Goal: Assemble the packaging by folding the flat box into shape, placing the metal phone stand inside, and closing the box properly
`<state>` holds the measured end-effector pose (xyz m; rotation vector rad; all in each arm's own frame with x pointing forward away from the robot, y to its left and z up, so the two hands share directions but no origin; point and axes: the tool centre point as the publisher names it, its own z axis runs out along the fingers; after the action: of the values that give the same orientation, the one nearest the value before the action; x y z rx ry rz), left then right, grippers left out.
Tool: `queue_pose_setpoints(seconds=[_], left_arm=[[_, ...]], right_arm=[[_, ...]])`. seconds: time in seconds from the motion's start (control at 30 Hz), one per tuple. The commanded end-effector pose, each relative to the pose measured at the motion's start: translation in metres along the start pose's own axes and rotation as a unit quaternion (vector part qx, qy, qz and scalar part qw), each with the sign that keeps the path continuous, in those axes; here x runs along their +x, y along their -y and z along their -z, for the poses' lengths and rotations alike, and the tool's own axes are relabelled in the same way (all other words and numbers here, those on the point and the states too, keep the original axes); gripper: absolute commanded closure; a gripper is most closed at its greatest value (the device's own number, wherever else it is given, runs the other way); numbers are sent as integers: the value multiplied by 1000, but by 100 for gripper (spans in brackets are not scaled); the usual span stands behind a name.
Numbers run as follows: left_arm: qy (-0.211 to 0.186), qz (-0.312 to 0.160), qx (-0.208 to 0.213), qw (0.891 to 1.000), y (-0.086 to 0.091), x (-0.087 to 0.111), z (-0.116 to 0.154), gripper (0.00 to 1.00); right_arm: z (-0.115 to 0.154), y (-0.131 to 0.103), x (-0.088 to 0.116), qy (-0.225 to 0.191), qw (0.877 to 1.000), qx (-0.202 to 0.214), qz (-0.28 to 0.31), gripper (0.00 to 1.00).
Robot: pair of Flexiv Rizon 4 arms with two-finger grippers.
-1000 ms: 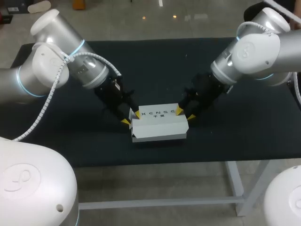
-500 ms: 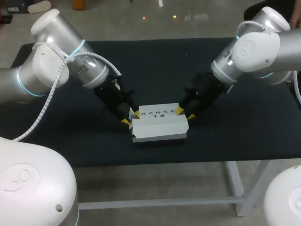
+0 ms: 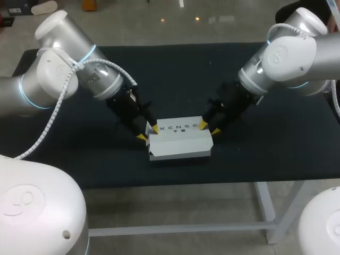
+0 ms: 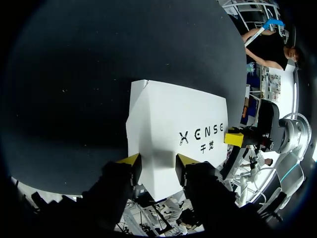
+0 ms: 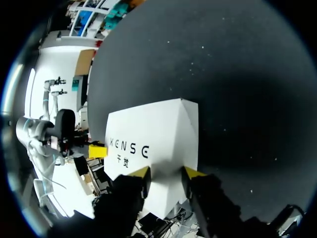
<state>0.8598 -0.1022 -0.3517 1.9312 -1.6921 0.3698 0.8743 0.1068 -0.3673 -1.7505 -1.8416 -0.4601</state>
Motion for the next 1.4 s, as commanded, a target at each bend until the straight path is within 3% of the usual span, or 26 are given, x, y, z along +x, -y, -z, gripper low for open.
queue_pose_setpoints(seconds=[0.03,0.33,1.4], left_arm=[[3,0,-1,1000,1,2,-1,51],[0,0,-7,1000,2,2,-1,47],[-16,2,-65,998,6,15,2,52]], right_arm=[[0,-1,1,-2,1000,4,1,56],[0,-2,1,-2,1000,8,-2,53],[5,-3,12,-31,999,43,-3,51]])
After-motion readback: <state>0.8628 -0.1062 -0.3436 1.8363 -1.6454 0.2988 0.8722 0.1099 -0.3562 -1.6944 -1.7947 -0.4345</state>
